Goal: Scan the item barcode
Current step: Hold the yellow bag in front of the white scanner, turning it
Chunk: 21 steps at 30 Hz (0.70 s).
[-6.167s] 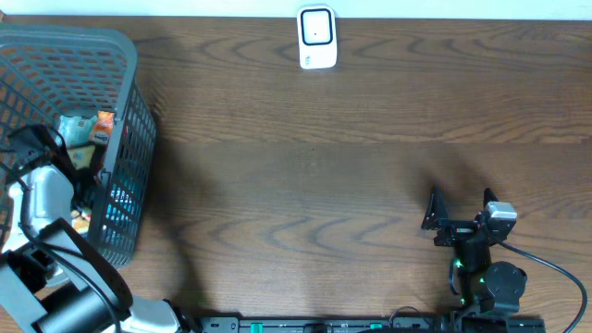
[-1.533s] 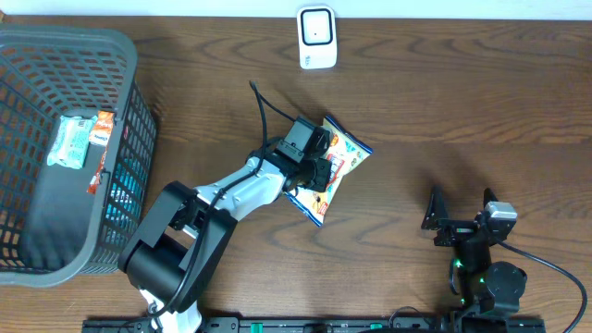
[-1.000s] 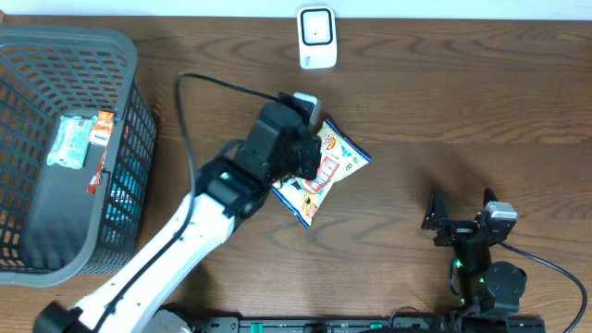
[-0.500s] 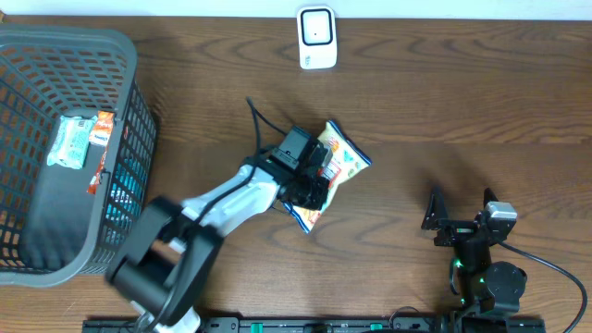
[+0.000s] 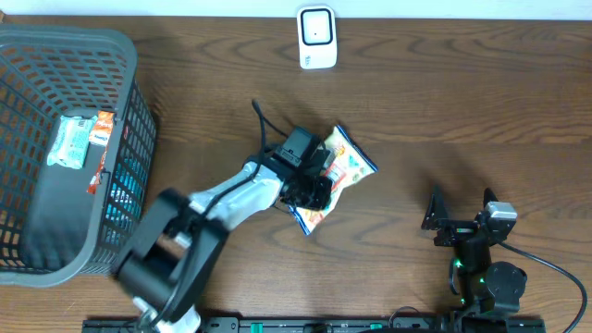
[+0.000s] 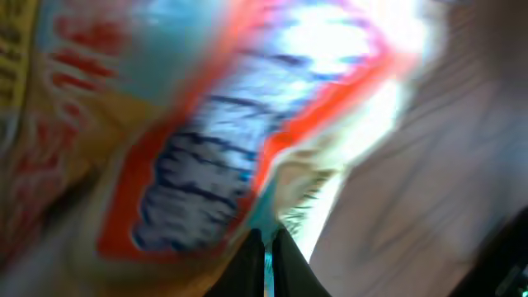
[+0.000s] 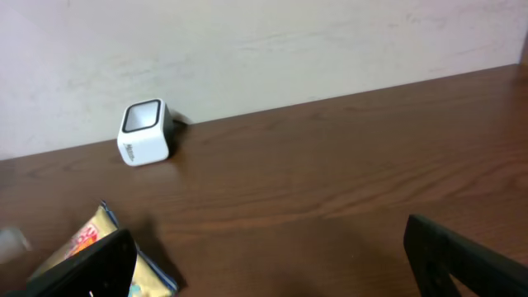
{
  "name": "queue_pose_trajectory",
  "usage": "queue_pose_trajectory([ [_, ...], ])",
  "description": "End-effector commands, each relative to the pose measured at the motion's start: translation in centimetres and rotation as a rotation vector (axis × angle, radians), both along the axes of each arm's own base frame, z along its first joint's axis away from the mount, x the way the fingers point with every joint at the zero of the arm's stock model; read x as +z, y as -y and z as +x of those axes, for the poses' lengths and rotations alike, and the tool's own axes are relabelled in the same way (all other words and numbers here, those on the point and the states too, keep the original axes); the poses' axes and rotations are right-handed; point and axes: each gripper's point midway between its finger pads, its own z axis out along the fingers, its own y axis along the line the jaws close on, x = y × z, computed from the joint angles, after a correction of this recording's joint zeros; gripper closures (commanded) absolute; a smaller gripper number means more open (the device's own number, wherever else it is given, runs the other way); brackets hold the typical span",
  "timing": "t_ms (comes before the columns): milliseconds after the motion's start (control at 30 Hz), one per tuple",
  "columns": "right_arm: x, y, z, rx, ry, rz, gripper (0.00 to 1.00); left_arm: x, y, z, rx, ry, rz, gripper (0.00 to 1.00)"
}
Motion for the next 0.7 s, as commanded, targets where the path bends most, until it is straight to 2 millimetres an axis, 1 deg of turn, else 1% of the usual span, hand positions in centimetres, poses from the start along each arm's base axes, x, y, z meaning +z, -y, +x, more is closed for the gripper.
queue_pose_trajectory([
  [0, 0.0, -0.1, 0.0, 0.002, 0.000, -0.007, 0.01, 6.4, -0.8, 2.9, 0.078, 0.230, -0.007, 0.92],
  [33, 0.0, -0.1, 0.0, 0.002, 0.000, -0.007, 0.01, 7.7, -1.3, 3.4, 0.101, 0.281, -0.001, 0.92],
  [100, 0.0, -0.1, 0.0, 0.002, 0.000, -0.007, 0.01, 9.5, -1.6, 4.0, 0.127, 0.344, -0.008, 0.83],
  [133, 0.0, -0.1, 0.0, 0.002, 0.000, -0.007, 0.01, 10.0, -1.6, 4.1, 0.129, 0.358, -0.018, 0.71],
  [167, 0.0, -0.1, 0.0, 0.002, 0.000, -0.007, 0.01, 10.2, -1.5, 4.2, 0.130, 0.365, -0.024, 0.62],
  [200, 0.0, -0.1, 0.0, 0.002, 0.000, -0.007, 0.01, 10.2, -1.5, 4.2, 0.130, 0.366, -0.024, 0.58],
  [267, 0.0, -0.1, 0.0, 0.002, 0.000, -0.007, 0.01, 9.5, -1.5, 4.2, 0.127, 0.352, -0.013, 0.58],
  [300, 0.0, -0.1, 0.0, 0.002, 0.000, -0.007, 0.01, 8.9, -1.4, 4.2, 0.124, 0.341, -0.007, 0.62],
  [367, 0.0, -0.1, 0.0, 0.002, 0.000, -0.007, 0.01, 7.9, -0.7, 4.1, 0.102, 0.309, -0.023, 0.81],
  [400, 0.0, -0.1, 0.0, 0.002, 0.000, -0.007, 0.01, 7.2, -0.1, 4.0, 0.085, 0.287, -0.042, 0.93],
  [500, 0.0, -0.1, 0.0, 0.002, 0.000, -0.007, 0.01, 5.1, 1.3, 3.9, 0.045, 0.229, -0.082, 0.92],
  [567, 0.0, -0.1, 0.0, 0.002, 0.000, -0.007, 0.01, 3.0, 1.8, 3.7, 0.029, 0.185, -0.084, 0.92],
  [667, 0.0, -0.1, 0.0, 0.002, 0.000, -0.007, 0.01, -1.0, 1.8, 3.3, 0.042, 0.091, -0.050, 0.93],
])
